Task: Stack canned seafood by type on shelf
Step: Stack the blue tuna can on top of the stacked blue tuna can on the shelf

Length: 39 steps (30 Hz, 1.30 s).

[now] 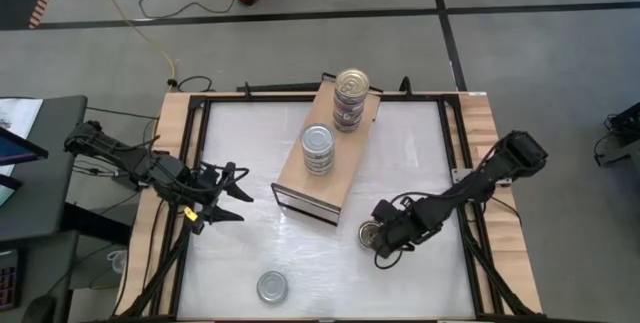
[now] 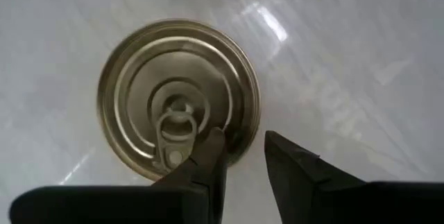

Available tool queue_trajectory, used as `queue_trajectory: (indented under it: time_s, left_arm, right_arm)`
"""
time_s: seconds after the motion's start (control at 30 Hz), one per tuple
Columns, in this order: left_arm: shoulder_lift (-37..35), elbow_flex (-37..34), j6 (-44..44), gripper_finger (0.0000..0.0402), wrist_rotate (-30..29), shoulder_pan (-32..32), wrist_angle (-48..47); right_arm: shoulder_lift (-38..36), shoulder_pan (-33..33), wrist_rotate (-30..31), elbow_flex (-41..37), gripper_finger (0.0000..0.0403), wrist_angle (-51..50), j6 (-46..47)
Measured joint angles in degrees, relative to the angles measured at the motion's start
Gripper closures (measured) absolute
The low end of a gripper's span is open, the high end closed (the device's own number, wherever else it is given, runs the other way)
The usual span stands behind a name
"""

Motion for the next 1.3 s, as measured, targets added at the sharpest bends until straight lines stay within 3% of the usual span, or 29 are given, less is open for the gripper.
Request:
queue_trajectory:
  time_s: [0.23,0.5,0.63,0.73,0.9,1.07,1.3]
  left_arm:
    - [0.0,0.0,0.2,0.0177,0.0,0.0,-0.03]
    - [0.0,0.0,-1.68,0.0177,1.41,0.0,-0.12]
    - [0.01,0.0,-2.01,0.0177,1.79,0.01,-0.56]
    - [0.02,0.0,-1.99,0.0177,1.81,0.0,-1.19]
    - [0.0,-0.02,-1.77,0.0177,1.81,0.0,-1.55]
    - [0.0,-0.02,-1.38,0.0177,1.85,0.0,-2.1]
    - [0.0,-0.02,-1.4,0.0177,1.58,-0.02,-4.07]
  right_arm:
    - [2.39,-3.0,-3.26,0.05,0.0286,0.01,-2.62]
    - [1.41,-6.07,-6.96,-4.55,0.0356,0.71,0.79]
    - [1.71,-6.95,-7.64,-6.31,0.0379,-6.39,2.46]
    - [-0.74,-7.53,-4.44,-6.64,0.0381,-10.39,3.1]
    - [-8.1,-8.31,0.79,-6.59,0.0354,-18.84,5.3]
    - [-14.67,-6.18,1.9,-4.49,0.0323,-17.48,1.97]
    - [-12.88,2.43,1.98,2.93,0.026,-14.78,-4.67]
